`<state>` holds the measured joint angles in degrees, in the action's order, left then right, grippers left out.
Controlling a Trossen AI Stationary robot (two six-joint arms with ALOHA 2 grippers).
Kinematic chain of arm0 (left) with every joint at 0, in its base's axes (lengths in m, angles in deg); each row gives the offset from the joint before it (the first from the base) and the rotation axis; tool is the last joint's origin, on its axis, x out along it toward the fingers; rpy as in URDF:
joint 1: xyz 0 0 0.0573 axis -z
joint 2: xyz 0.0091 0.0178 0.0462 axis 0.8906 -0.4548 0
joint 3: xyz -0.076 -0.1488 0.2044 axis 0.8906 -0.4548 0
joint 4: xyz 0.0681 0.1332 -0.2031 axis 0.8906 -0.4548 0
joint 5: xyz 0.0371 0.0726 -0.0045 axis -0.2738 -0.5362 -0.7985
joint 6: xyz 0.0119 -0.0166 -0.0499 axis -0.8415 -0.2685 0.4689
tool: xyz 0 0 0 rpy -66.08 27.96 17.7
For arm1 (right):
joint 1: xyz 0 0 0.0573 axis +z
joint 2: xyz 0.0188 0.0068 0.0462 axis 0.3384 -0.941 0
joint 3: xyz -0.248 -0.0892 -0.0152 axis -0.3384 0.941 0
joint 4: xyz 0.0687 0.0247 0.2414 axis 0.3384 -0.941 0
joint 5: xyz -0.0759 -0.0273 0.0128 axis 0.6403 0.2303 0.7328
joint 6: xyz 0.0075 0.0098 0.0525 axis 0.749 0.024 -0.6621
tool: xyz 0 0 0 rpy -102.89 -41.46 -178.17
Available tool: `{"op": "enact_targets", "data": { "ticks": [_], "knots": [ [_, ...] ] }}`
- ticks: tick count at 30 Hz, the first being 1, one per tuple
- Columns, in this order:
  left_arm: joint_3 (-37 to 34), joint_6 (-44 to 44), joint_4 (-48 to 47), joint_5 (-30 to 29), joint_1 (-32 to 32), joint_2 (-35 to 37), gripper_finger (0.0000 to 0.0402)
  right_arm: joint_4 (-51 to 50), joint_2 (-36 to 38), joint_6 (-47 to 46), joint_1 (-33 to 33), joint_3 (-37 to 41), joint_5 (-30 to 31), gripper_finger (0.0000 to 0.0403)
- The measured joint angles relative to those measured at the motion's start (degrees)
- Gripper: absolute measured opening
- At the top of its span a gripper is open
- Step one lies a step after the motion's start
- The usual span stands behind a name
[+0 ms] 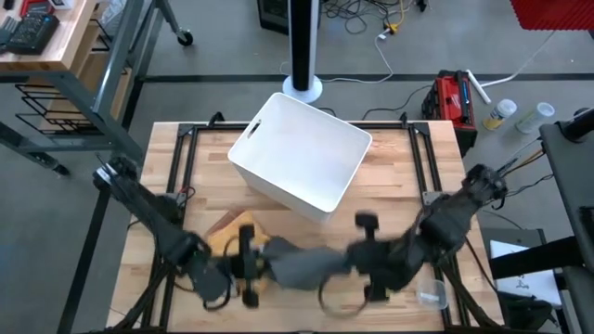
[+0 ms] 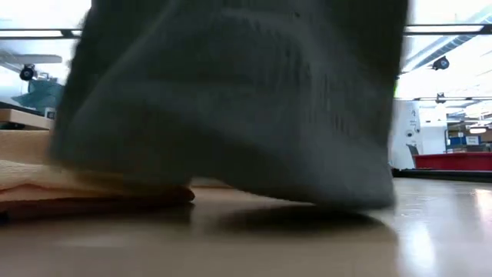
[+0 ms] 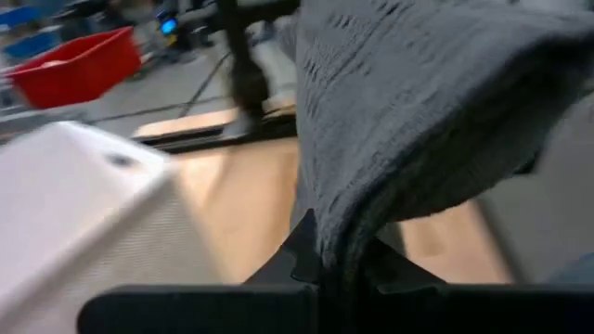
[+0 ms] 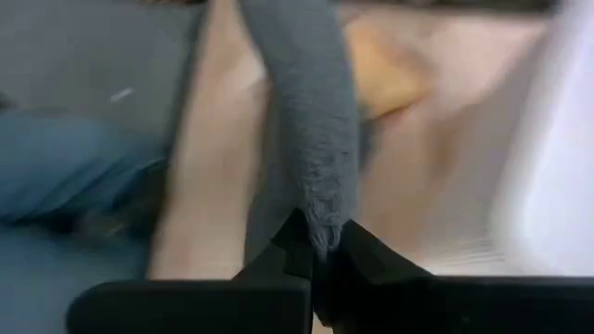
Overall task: Fold towel
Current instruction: Fold the gray towel
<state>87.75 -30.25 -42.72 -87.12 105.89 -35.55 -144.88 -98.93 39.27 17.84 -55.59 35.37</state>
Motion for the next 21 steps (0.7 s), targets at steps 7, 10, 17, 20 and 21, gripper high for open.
{"op": "enact_targets", "data": {
  "ticks": [7,10,17,20,21],
  "knots": [
    [-5.68,2.14,23.96,0.9,7.84,-8.81,0.0,2.81,-8.69,-9.52,3.92,3.22,-16.43,0.0001],
    [-4.89,2.64,30.93,4.6,9.47,-11.76,0.0,7.54,-12.17,-10.27,4.67,3.23,-22.74,0.0001],
    [4.92,-1.67,12.12,-0.47,7.86,-14.16,0.0,2.23,-14.63,-12.01,4.49,3.23,-20.27,0.0],
    [9.07,-4.86,0.03,-1.66,5.37,-14.04,0.0,-7.32,-12.23,-14.67,4.41,3.21,-11.96,0.0],
    [10.27,-6.31,-2.81,-2.06,4.51,-14.04,0.0,-9.77,-11.12,-15.29,4.26,3.21,-10.07,0.0]
  ]
}}
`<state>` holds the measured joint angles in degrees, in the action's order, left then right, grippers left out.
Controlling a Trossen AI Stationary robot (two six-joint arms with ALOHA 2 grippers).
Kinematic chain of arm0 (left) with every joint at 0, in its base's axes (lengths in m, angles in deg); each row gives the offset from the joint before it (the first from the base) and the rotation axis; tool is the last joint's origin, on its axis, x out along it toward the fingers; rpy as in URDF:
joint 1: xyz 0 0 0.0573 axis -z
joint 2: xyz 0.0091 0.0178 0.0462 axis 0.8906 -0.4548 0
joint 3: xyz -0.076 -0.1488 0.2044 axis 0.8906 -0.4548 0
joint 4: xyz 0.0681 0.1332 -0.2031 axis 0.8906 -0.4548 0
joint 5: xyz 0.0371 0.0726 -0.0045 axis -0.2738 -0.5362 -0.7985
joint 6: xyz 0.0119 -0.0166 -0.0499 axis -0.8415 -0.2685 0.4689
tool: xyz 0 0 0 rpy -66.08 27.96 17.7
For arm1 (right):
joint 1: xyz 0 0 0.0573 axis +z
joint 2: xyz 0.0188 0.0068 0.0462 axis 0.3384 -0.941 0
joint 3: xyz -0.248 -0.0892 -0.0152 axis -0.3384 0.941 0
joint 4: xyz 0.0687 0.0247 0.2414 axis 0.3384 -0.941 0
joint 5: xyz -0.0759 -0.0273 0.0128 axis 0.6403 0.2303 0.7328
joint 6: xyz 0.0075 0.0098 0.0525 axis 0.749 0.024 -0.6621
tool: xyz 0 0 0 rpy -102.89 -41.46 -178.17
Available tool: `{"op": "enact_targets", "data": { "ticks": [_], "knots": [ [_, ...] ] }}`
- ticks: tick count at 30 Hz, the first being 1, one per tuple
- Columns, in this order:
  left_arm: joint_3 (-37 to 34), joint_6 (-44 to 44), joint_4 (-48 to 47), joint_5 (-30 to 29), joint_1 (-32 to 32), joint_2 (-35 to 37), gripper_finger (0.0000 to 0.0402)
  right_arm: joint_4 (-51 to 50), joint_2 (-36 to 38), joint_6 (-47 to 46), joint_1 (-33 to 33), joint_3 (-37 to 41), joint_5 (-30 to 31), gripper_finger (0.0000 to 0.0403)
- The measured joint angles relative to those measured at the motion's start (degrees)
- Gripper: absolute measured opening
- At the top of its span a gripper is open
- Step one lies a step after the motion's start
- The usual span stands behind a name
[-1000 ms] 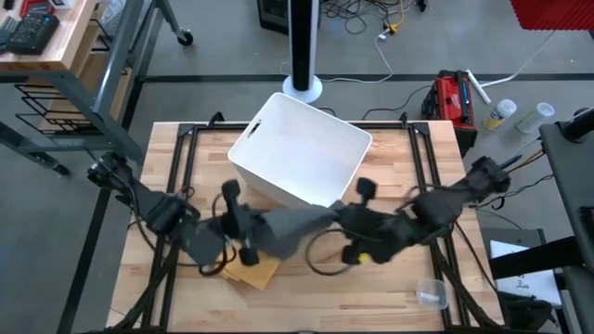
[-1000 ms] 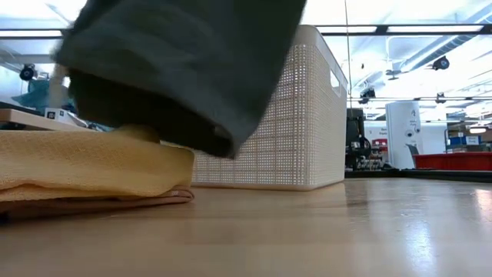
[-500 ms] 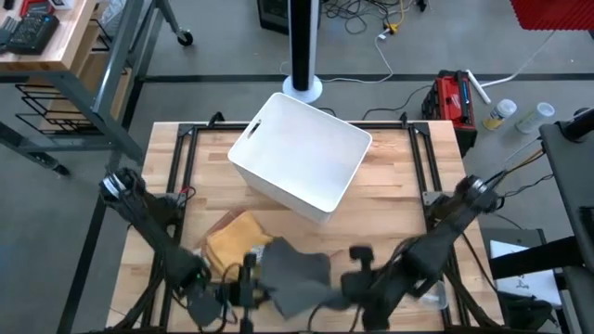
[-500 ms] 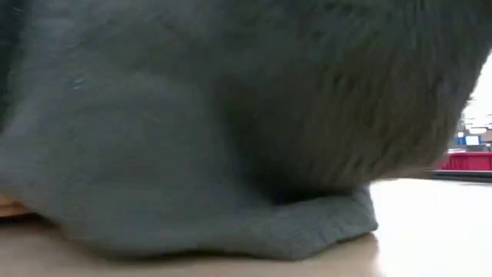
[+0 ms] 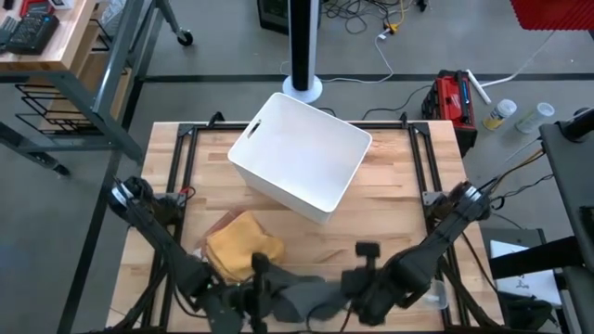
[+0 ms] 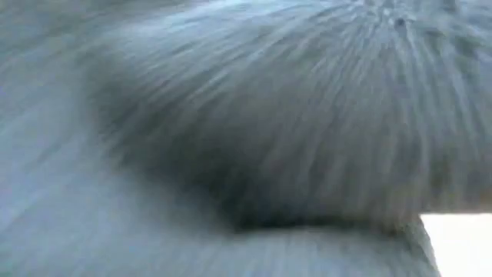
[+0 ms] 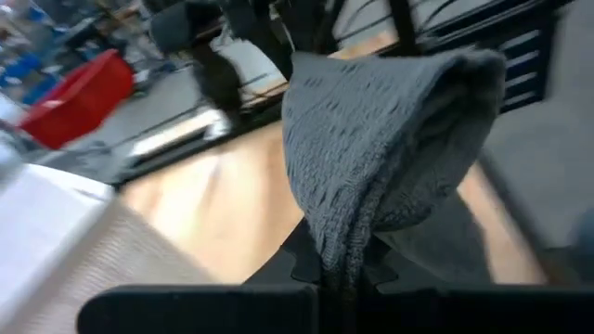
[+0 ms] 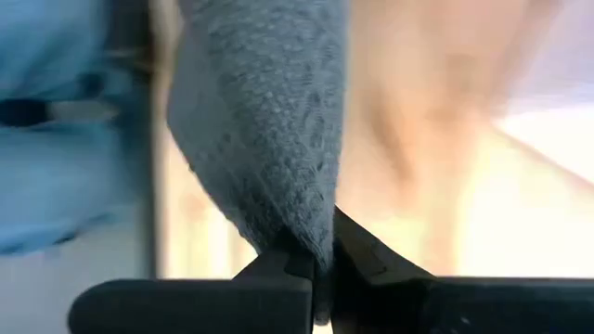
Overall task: Fold towel
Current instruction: Fold the gray towel
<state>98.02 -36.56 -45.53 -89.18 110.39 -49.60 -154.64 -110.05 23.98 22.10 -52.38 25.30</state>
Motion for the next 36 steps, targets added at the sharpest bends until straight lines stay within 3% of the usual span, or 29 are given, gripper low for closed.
{"op": "enact_targets", "data": {
  "ticks": [4,10,13,16,22,25,28,33,36],
  "knots": [
    [3.08,-8.29,-2.11,-0.28,-4.13,0.63,0.0,-3.45,5.33,-1.18,-0.19,0.03,4.61,0.0],
    [9.33,-27.76,3.22,0.36,-8.01,1.35,0.0,-9.64,11.21,-4.95,0.85,-4.9,11.91,0.0],
    [13.05,-30.86,2.43,0.4,-7.76,1.77,0.0,-12.02,11.31,-6.8,2.87,-8.72,14.44,0.0],
    [13.29,-25.95,-2.78,1.76,-6.12,1.32,0.0,-11.88,10.36,-8.36,6.16,-11.31,15.39,0.0],
    [7.57,-5.01,-3.23,3.34,-1.84,-2.04,0.0,-4.56,5.08,-12.08,11.77,-10.82,15.33,0.0],
    [4.54,1.47,0.13,3.38,1.04,-5.03,0.0,-2.05,0.15,-15.85,12.53,-10.11,10.37,0.0],
    [3.15,3.03,9.29,3.57,3.04,-8.43,0.0,-0.94,-5.48,-18.43,12.78,-9.7,3.67,0.0],
    [2.43,5.99,19.93,8.53,4.16,-15.36,0.0,5.16,-12.87,-15.58,12.29,-9.64,-6.87,0.0],
    [2.43,10.89,23.35,12.94,4.45,-18.07,0.0,6.58,-14.14,-12.71,11.49,-9.71,-8.47,0.0]
  ]
}}
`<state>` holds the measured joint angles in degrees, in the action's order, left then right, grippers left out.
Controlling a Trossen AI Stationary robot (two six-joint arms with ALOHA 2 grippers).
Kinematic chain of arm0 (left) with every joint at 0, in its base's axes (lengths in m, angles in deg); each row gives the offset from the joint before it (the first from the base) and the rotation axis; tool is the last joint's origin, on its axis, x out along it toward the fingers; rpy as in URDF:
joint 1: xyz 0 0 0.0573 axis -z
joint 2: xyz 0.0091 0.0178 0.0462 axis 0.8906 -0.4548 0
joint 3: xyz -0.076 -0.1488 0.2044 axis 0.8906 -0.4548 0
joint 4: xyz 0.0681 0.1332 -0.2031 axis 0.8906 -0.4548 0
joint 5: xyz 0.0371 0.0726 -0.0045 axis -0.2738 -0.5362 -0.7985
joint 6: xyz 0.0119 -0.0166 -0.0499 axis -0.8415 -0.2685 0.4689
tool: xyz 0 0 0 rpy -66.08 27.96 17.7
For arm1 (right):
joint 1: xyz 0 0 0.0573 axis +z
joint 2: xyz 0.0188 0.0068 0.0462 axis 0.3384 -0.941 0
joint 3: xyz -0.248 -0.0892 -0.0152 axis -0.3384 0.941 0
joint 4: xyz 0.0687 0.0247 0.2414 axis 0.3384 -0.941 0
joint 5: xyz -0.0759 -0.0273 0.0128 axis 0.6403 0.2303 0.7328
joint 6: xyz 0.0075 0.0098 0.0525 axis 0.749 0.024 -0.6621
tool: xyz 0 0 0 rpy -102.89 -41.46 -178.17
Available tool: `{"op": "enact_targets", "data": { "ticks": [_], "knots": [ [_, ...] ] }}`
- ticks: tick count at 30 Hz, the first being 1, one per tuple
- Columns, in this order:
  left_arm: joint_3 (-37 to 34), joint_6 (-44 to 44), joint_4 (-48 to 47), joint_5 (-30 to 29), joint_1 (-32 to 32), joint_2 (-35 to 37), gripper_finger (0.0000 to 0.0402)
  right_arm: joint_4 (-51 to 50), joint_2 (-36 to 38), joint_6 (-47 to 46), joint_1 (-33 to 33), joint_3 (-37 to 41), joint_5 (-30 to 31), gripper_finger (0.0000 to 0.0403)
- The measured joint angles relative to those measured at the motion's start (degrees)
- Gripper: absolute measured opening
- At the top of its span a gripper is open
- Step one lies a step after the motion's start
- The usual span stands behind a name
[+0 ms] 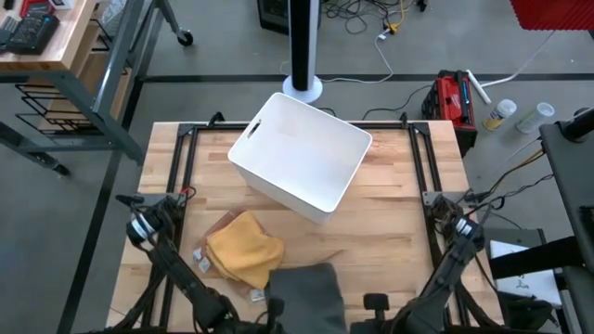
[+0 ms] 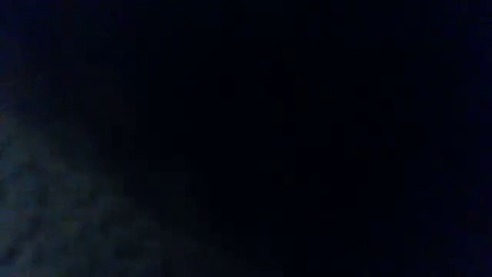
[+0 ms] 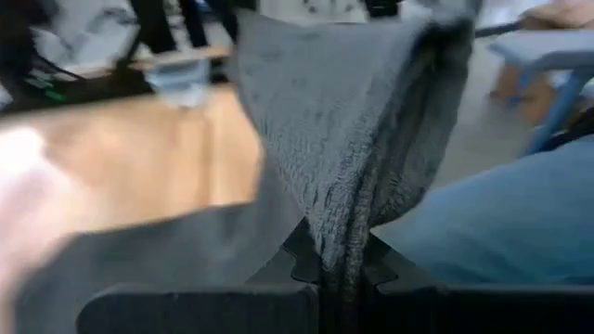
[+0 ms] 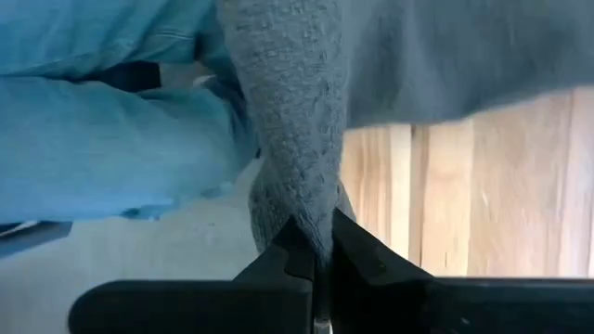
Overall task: Fold towel
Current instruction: Fold the gray towel
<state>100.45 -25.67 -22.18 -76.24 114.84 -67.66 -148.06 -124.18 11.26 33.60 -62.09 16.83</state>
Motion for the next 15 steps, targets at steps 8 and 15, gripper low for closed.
{"op": "enact_targets", "data": {
  "ticks": [8,15],
  "knots": [
    [-3.57,13.12,-0.54,-6.69,4.15,-1.25,0.0,-0.91,-0.02,7.94,-5.44,1.25,4.99,0.0],
    [-8.49,24.17,-4.24,-20.12,4.65,1.99,0.0008,-2.27,-0.05,15.7,-13.01,6.25,9.27,0.0]
  ]
}}
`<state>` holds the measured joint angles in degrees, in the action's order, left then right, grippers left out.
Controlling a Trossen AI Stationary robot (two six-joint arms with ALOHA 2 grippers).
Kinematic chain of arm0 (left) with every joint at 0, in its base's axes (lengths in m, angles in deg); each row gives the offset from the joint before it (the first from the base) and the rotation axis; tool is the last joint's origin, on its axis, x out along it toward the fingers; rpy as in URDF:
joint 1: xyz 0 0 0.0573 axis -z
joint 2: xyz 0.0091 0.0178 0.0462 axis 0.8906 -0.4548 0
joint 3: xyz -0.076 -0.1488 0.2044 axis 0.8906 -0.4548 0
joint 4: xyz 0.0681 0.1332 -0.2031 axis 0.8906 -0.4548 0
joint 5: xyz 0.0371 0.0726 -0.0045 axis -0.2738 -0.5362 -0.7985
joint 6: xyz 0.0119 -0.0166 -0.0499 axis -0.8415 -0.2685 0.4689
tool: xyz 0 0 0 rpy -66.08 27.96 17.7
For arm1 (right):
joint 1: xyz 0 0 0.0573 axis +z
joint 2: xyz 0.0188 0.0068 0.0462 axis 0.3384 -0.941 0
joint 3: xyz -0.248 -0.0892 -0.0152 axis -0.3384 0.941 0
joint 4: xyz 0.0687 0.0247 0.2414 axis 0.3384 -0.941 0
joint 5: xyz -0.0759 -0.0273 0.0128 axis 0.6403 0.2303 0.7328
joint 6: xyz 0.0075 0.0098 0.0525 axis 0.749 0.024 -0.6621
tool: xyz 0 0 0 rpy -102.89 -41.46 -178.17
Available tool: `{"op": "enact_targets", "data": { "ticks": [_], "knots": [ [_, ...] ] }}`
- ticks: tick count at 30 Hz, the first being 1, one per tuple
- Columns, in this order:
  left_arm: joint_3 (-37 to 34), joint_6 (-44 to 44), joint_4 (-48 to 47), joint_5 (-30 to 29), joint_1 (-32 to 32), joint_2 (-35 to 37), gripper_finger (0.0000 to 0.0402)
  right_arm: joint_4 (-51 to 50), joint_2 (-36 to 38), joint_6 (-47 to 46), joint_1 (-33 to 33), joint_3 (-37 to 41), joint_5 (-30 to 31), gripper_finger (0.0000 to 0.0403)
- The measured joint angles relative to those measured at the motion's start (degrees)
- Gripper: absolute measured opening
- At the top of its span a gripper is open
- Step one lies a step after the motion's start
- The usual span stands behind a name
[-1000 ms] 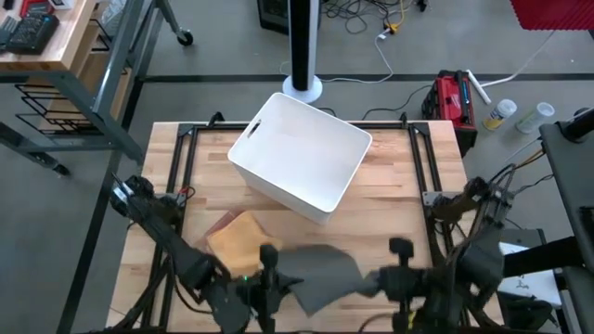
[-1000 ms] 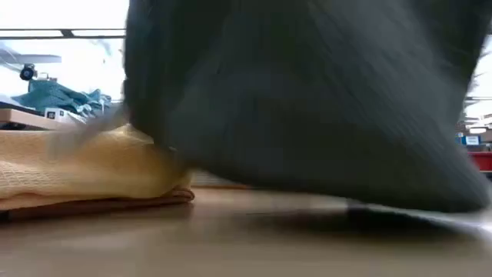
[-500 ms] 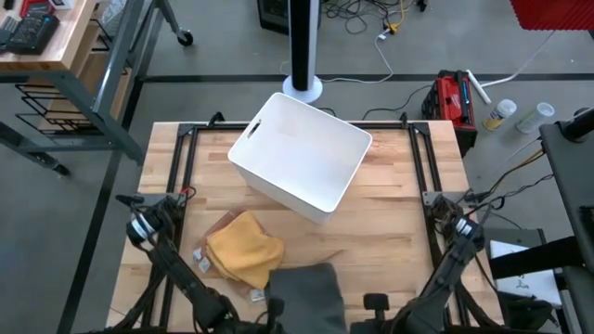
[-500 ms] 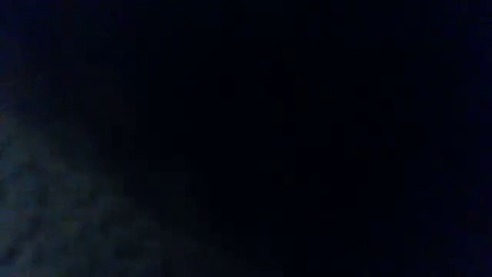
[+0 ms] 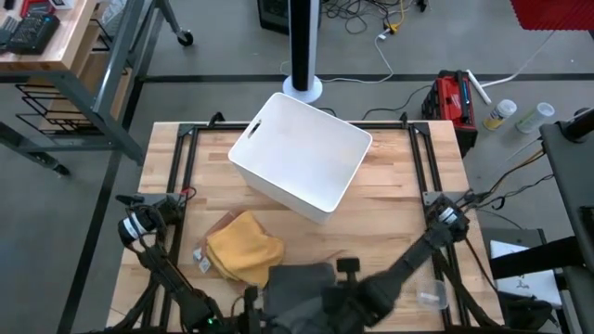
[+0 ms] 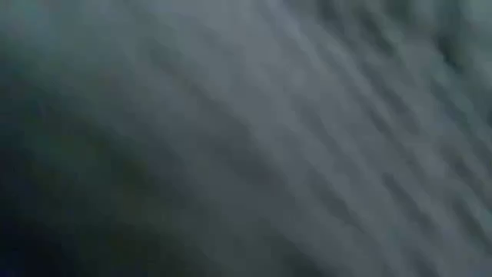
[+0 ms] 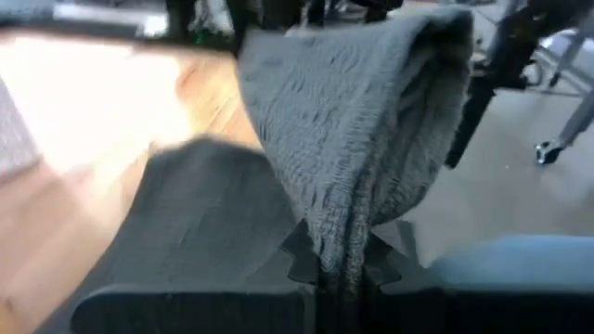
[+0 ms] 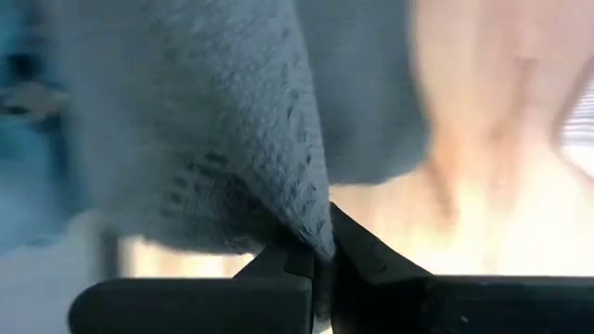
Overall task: Fold towel
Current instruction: Fold the gray towel
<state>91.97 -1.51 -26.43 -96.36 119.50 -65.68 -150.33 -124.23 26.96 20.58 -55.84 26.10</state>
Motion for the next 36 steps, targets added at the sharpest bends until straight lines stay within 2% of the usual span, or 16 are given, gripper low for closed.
{"op": "enact_targets", "data": {
  "ticks": [9,12,16,20,25,29,33,36],
  "knots": [
    [-5.2,22.98,-10.33,9.28,-6.58,2.98,0.0012,2.51,-0.26,7.54,-8.1,6.37,9.82,0.0006],
    [-8.06,29.85,-13.45,10.34,-7.91,4.0,0.0027,2.87,-0.26,9.18,-9.73,6.69,8.68,0.003],
    [-11.47,36.75,-13.2,10.67,-8.32,6.38,0.0054,2.33,-0.22,10.64,-10.82,6.46,8.84,0.0084],
    [-13.72,38.96,-13.53,12.53,-8.52,8.71,0.008,1.6,0.36,11.05,-11.34,5.78,12.38,0.014],
    [-14.41,39.93,-15.59,23.14,-7.98,11.03,0.0108,1.39,1.63,10.51,-11.72,5.19,14.69,0.0181],
    [-14.41,39.92,-15.54,29.9,-6.95,12.49,0.0122,9.13,2.53,8.85,-9.75,6.53,13.13,0.0186],
    [-14.16,39.9,-15.61,34.79,-5.48,13.88,0.0124,24.73,1.85,7.99,-6.63,12.38,6.09,0.0172],
    [-13.24,38.06,-15.02,35.63,-4.97,15.11,0.0119,31.27,0.79,4.47,-5.76,17.61,2.29,0.0155]
  ]
}}
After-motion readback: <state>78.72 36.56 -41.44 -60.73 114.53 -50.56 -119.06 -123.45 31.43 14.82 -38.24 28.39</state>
